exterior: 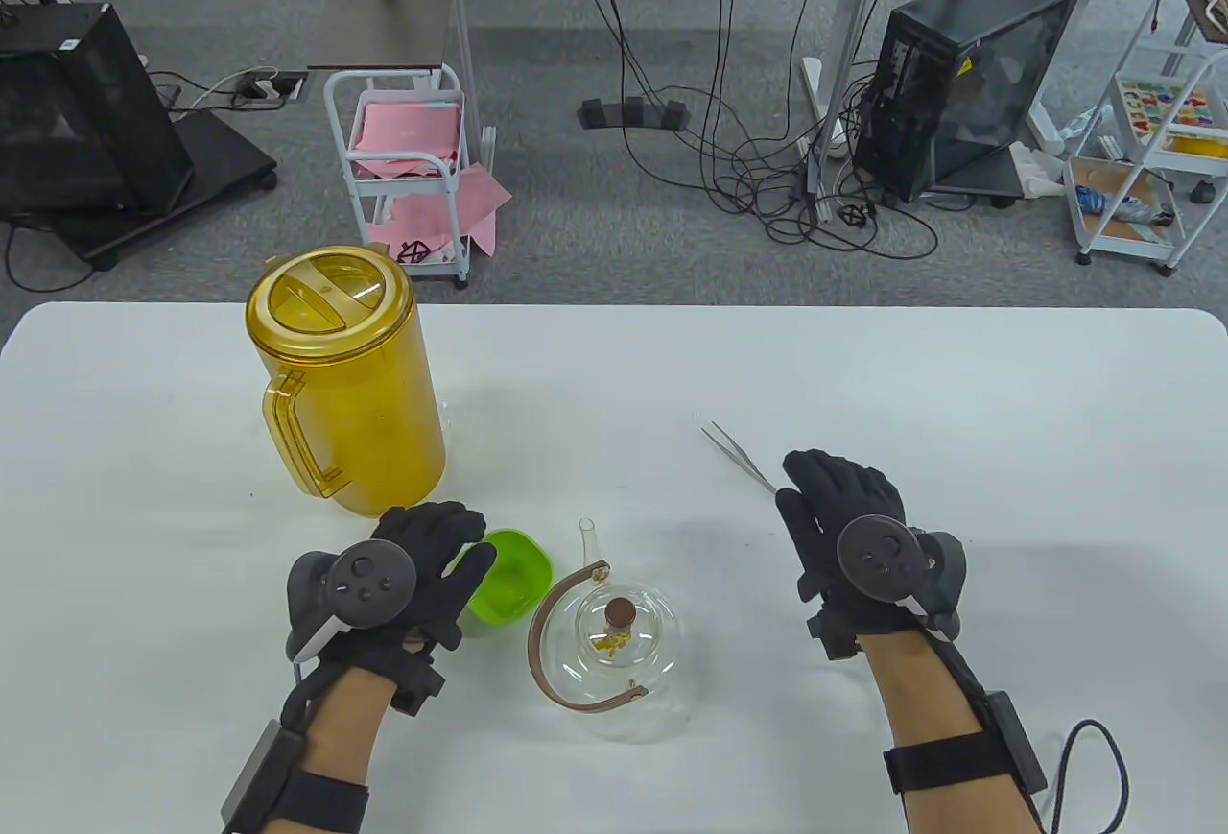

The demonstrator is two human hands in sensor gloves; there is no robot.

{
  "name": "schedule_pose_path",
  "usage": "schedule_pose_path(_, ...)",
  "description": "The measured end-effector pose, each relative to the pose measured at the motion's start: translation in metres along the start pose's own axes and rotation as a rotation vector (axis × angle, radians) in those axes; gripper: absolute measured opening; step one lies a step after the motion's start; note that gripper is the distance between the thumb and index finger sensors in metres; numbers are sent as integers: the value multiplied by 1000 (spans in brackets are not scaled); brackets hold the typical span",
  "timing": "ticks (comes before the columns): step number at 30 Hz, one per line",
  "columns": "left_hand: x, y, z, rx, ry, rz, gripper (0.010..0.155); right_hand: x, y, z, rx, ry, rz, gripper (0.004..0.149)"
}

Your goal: Make chrysanthemum tea

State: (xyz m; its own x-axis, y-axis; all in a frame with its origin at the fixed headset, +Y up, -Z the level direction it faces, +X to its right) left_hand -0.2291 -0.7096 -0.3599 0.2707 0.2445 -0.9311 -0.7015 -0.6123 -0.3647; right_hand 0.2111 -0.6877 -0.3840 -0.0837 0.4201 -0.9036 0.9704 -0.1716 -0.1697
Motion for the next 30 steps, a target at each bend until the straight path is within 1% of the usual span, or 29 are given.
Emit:
schedule_pose_path(12,1,0,-2,5,7,-6,59,0,-3,15,-26,-61,-18,56)
schedule_pose_path(20,1,0,-2,7,9,2,58,1,-9,12,0,-39,-37,55)
schedule_pose_path(30,6,-10,-8,25,19,-21,60,1,-12,11,4,-43,-70,54)
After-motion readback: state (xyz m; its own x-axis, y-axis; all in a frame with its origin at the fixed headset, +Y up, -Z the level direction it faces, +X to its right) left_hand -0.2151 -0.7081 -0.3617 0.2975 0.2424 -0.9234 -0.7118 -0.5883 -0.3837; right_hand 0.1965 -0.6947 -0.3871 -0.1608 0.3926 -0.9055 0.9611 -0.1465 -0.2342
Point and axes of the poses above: the tracker on the back of each hand, its own y axis roughly to the little-finger side, its own x axis roughly from the wrist to the fingertips, z = x × y, the point moved 2 cm from there along x, roughly from the wrist to the fingertips, and after that the axes turned 12 degrees about -x, right-handed, at the moved point
